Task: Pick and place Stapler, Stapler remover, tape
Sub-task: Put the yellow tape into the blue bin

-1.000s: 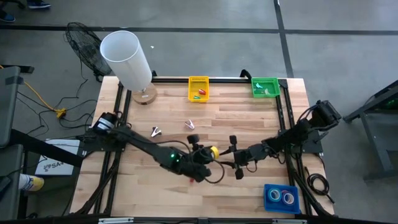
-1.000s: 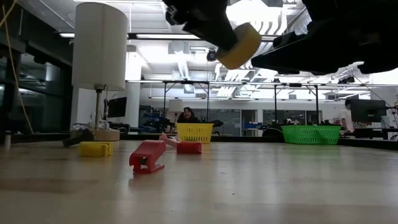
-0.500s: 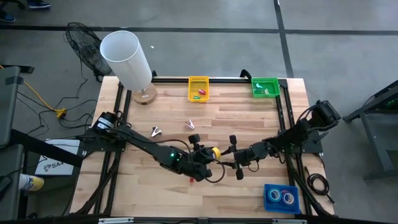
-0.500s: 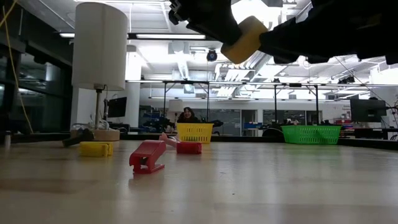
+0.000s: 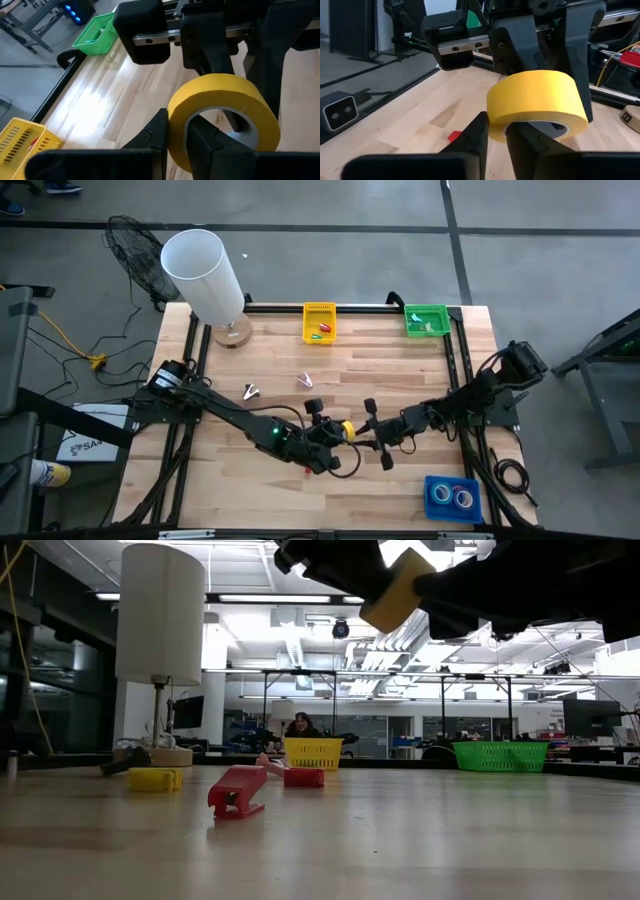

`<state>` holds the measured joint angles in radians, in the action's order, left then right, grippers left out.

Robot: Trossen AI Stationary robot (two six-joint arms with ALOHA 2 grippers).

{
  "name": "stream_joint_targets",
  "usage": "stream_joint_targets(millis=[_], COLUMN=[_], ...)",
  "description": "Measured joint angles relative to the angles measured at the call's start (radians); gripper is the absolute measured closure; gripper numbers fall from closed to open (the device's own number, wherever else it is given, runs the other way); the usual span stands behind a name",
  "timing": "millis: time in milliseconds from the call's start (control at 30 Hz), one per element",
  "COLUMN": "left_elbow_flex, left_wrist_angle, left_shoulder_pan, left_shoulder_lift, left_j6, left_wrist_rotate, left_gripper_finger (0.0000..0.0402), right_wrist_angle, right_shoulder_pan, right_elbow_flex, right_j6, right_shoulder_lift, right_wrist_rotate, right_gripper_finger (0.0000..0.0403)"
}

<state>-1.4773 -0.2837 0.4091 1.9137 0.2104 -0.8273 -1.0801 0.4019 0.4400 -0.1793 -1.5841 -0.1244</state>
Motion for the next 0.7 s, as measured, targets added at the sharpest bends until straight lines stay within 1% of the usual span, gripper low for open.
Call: stream_joint_targets(millis=[167,233,500,700], left_elbow_flex=[0.0,0.0,0.002,0.004], left_wrist_angle=[0.0,-0.001,-0.016,-0.056], left_shoulder_pan=[0.0,0.0,-0.007,-0.006], left_shoulder_lift=[0.0,0.0,0.003,0.0], left_j6=[0.0,0.001,0.0,-0.021], left_wrist_rotate=[0.014,0.02,0.041,0.052], left_gripper_finger=[0.0364,0.0359,0.0306,0.028], right_wrist_angle=[0.002,0.005,0.01,0.065], right_shoulder_pan=[0.0,-0.004,-0.017,-0.043], right_elbow_flex=[0.0,0.001,0.008,0.01], right_j6=[0.007,0.007,0.052,0.111], right_shoulder_lift=[0.0,0.0,0.0,0.002], right_wrist_rotate=[0.005,0.01,0.001,-0.009], right_gripper_finger=[0.0372,0.0375,0.0375,0.0375])
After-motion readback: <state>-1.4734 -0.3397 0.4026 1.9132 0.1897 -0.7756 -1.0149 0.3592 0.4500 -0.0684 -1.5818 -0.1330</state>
